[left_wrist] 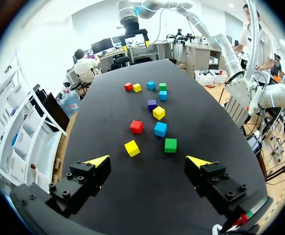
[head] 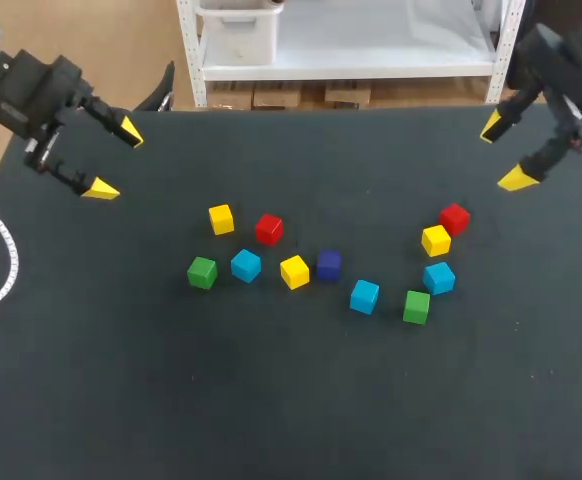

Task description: Place the blue cubes, place green cubes on the blue cubes, place the yellow cubes on the green cubes, then place the red cubes on the yellow cubes, and place purple cube on the red cubes.

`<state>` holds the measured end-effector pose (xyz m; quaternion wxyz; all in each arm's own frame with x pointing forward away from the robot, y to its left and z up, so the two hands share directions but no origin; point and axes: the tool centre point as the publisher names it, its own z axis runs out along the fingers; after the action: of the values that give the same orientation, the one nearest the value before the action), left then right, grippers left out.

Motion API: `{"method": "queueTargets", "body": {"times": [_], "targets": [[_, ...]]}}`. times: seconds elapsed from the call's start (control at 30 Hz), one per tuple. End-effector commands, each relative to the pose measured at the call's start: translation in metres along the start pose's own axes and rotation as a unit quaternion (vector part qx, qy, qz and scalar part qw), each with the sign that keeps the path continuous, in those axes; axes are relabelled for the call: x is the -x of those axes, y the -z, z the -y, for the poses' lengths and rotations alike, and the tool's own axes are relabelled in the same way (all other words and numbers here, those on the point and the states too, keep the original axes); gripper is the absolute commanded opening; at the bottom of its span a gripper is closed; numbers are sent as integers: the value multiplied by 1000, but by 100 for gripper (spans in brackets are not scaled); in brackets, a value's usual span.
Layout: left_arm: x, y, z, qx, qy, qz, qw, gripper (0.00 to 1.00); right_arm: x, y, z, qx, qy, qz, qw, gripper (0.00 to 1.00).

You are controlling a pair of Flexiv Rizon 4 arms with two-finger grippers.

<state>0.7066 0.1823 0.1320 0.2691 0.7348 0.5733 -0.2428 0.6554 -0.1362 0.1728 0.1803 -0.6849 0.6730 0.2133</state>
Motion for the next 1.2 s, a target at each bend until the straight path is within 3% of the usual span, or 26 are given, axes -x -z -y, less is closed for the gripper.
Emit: {"method": "queueTargets", "body": {"times": [0.03, 0.17, 0.23, 0.33, 0.53, 0.83, 1.07, 1.2], "targets": [[-1, 0, 0, 1, -1, 0, 1000, 100, 2, 1, 5, 213, 436, -153, 861, 100], [-1, 0, 0, 1, -1, 0, 1000, 100, 2, 1, 5, 213, 436, -153, 861, 100], [-1, 0, 0, 1, -1, 0, 1000, 100, 8, -10, 3, 215, 481, -149, 837, 100], [-1, 0, 0, 1, -1, 0, 1000, 100, 15, -27, 1, 216, 523, -137, 813, 100], [-1, 0, 0, 1, -1, 0, 1000, 100, 25, -66, -5, 208, 554, -114, 798, 100], [-1, 0, 0, 1, -1, 0, 1000, 100, 41, -114, -25, 218, 617, -63, 753, 100], [-1, 0, 0, 1, -1, 0, 1000, 100, 55, -148, -43, 233, 673, -40, 701, 100], [-1, 0, 0, 1, -1, 0, 1000, 100, 59, -164, -46, 235, 682, -27, 692, 100]]}}
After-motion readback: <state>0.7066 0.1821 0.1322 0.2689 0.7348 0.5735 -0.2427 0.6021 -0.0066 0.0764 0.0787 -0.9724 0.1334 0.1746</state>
